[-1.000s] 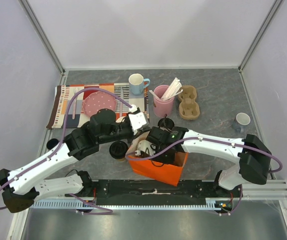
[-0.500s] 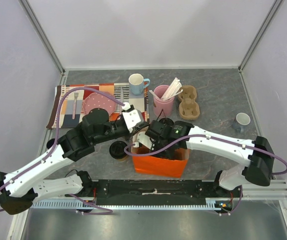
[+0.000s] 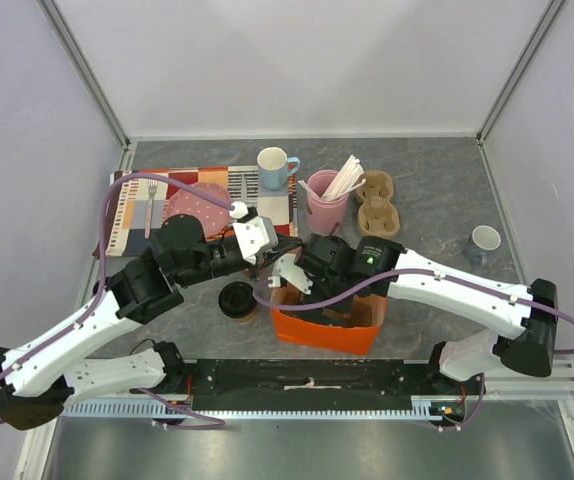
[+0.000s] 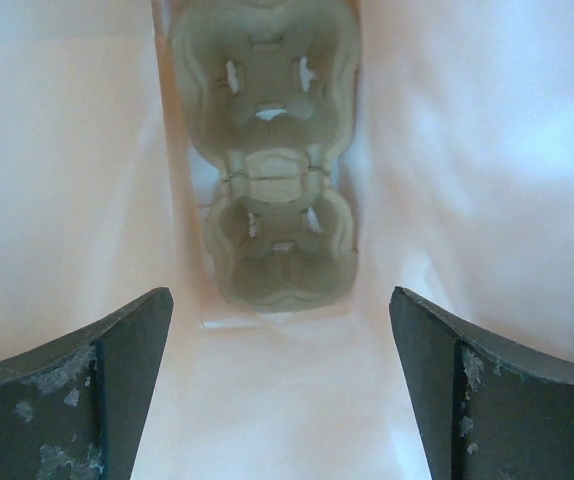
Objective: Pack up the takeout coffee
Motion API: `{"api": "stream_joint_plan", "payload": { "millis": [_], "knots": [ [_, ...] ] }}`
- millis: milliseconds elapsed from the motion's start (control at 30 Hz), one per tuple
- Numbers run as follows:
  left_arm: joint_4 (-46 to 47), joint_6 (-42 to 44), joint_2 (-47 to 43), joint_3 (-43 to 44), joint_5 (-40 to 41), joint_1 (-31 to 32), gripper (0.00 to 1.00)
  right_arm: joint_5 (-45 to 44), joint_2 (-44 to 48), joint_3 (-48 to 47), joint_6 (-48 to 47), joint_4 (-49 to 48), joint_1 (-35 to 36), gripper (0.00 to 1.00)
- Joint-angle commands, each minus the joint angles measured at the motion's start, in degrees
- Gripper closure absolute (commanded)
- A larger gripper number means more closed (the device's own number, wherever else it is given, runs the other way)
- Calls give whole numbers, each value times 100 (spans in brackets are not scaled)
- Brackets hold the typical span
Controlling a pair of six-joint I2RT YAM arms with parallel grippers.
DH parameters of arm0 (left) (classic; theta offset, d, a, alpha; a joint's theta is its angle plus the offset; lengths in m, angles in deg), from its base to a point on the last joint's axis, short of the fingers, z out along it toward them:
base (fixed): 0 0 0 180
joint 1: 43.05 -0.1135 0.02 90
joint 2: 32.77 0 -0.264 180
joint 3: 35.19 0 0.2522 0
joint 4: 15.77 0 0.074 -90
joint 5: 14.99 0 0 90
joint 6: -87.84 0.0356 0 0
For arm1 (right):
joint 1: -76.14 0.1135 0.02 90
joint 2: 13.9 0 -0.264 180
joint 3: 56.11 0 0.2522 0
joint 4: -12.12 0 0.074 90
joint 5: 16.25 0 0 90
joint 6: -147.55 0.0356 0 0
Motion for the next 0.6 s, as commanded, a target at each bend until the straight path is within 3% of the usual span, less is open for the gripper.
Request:
{"api": "stream_joint_plan", "payload": {
  "millis": [0, 300, 433, 567],
  "knots": [
    [-554, 156, 328, -130, -294, 130, 98, -179, 450, -690, 136, -903, 194, 2],
    [-580, 60, 398, -104, -92, 121, 98, -267, 723, -742, 355, -1053, 194, 2],
    [-598, 51, 425, 36, 49, 121, 98, -819, 837, -769, 592, -1009, 185, 2],
    [-519, -46, 547, 510, 646, 60, 98, -962, 855, -831, 593, -877, 194, 2]
  ]
}}
